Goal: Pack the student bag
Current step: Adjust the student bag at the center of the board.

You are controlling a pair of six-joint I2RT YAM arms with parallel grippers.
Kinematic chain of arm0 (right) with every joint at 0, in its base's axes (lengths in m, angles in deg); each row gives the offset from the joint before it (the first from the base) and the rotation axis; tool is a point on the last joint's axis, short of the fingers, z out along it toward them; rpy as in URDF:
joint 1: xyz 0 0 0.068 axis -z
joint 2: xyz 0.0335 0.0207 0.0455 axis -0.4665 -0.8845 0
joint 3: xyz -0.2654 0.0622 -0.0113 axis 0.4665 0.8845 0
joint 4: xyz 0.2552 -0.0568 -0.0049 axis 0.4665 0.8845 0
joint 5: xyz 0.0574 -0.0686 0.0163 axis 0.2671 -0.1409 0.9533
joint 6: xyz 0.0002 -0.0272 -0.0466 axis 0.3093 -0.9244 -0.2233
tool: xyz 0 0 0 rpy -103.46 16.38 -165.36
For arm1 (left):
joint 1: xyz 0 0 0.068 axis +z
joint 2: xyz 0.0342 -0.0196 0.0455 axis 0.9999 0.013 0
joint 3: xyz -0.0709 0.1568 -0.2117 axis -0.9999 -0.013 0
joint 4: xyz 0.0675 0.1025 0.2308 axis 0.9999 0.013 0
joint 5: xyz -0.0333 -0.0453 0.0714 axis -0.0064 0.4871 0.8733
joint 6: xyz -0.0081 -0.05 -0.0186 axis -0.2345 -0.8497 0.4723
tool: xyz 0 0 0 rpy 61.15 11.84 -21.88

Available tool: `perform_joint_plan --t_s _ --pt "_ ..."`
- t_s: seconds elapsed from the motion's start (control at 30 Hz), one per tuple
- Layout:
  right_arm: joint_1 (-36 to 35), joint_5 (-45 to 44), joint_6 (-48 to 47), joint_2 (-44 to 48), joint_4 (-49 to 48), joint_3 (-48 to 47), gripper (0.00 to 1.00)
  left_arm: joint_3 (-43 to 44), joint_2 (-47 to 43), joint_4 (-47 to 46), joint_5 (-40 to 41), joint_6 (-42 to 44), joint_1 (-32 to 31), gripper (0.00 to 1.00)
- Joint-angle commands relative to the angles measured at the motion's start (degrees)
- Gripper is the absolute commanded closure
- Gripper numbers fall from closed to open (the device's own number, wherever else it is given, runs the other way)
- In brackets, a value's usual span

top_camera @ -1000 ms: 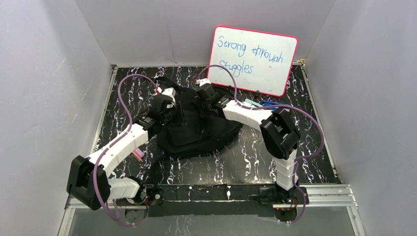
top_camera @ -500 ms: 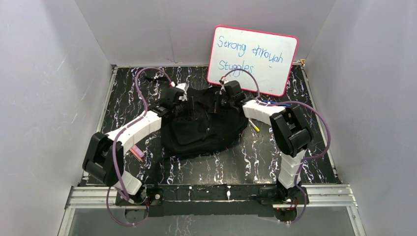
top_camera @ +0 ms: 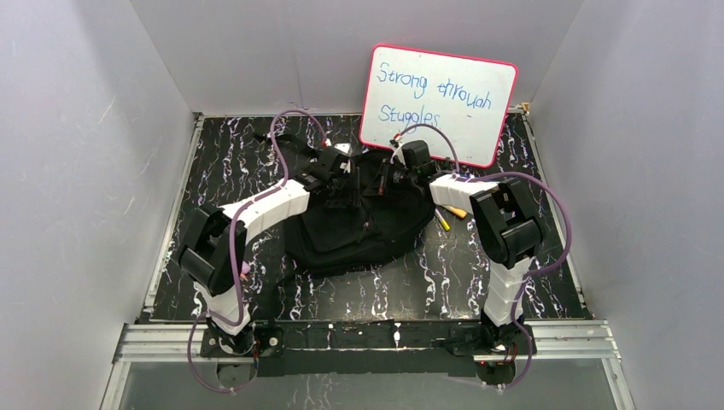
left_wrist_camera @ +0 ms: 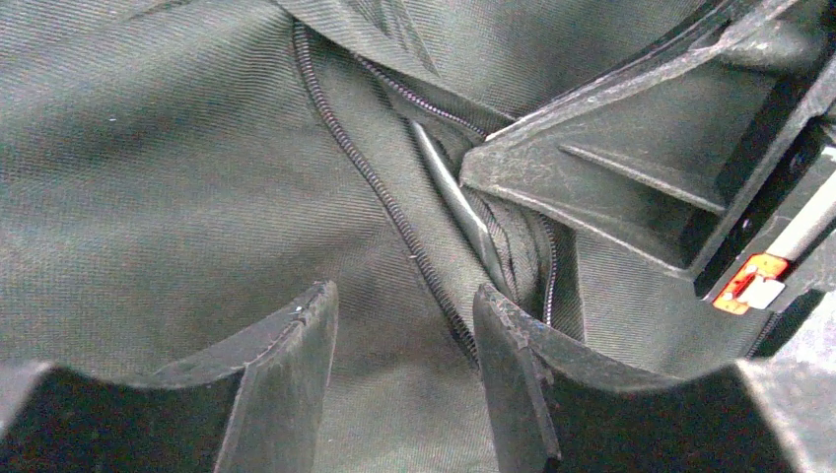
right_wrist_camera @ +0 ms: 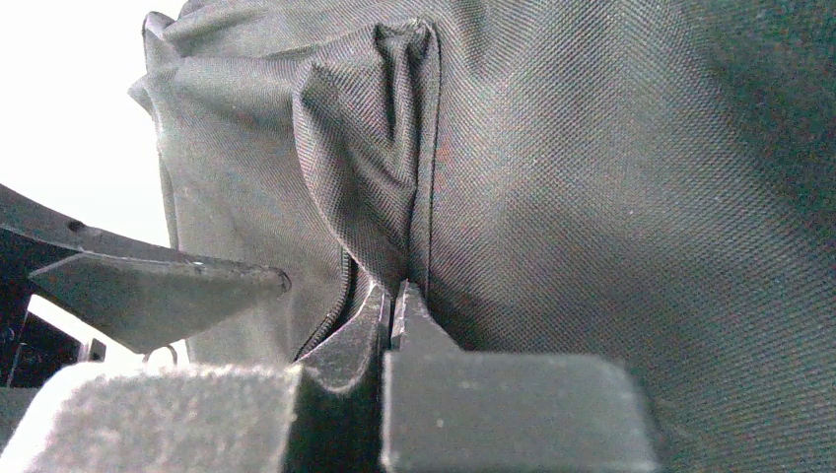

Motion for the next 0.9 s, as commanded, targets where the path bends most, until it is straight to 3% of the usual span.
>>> perform_joint_plan --t_s 0.0,0.5,0.6,0.73,0.87 --pt "-0.07 2.42 0.30 -0.74 -0.19 1.35 1.00 4.07 1.22 2.12 2.80 0.84 -1.30 0.49" --pt "0.02 2.49 1.02 -0.64 -0.74 1.86 1.00 8.54 6.01 10.95 12.83 6.60 -4.91 0.58" --pt "0.05 2.49 1.11 -0.38 -0.66 1.98 1.00 9.04 6.19 11.79 14.22 7.51 -4.97 0.70" --pt "-0.11 2.78 3.35 0.91 -1.92 3.76 1.00 9.30 5.72 12.12 15.83 8.11 -4.92 0.99" --pt "-1.30 1.94 8.87 3.56 -6.33 8.20 1.00 9.28 5.17 12.79 19.20 8.40 -4.69 1.00"
